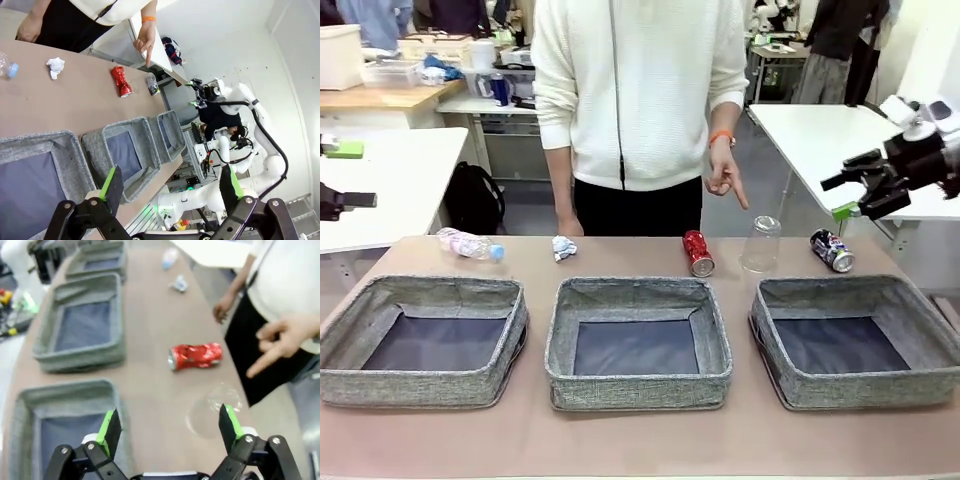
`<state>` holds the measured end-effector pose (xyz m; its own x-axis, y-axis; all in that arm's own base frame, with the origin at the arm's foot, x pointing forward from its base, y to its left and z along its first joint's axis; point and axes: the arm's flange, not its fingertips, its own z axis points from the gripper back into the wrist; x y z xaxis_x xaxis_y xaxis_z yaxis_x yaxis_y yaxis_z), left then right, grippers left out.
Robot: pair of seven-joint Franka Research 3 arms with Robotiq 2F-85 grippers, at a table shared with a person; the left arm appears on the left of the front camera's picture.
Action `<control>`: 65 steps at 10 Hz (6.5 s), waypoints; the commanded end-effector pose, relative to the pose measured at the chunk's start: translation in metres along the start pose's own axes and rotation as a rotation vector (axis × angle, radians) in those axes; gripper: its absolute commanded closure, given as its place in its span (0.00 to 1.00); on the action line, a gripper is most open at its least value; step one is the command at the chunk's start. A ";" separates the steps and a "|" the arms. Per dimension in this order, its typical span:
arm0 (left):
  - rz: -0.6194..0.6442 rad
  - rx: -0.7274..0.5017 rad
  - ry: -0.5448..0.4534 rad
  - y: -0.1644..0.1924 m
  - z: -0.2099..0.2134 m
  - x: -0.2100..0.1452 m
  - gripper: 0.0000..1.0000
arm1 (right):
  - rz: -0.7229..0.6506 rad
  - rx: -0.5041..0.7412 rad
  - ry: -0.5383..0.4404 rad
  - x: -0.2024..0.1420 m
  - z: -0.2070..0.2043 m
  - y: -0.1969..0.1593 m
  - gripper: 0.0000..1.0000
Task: Sort the waste into the appropriate baskets.
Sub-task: Pick up the waste item pointed out by the person.
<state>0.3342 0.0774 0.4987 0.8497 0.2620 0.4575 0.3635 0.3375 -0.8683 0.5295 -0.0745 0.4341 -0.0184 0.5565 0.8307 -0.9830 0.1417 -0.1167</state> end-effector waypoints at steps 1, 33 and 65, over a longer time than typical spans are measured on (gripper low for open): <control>-0.021 -0.020 -0.012 -0.001 -0.001 0.001 0.00 | -0.171 0.017 -0.089 -0.012 -0.001 -0.020 0.00; -0.021 -0.020 -0.012 -0.001 -0.001 0.001 0.00 | -0.273 0.167 -0.290 -0.121 -0.171 -0.102 0.00; -0.021 -0.020 -0.012 -0.001 -0.001 0.001 0.00 | -0.830 -0.075 0.454 0.144 -0.004 0.011 0.97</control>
<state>0.3341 0.0779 0.4992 0.8490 0.2626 0.4585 0.3641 0.3381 -0.8678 0.5153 -0.0148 0.5163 0.7050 0.5871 0.3979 -0.7052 0.6399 0.3052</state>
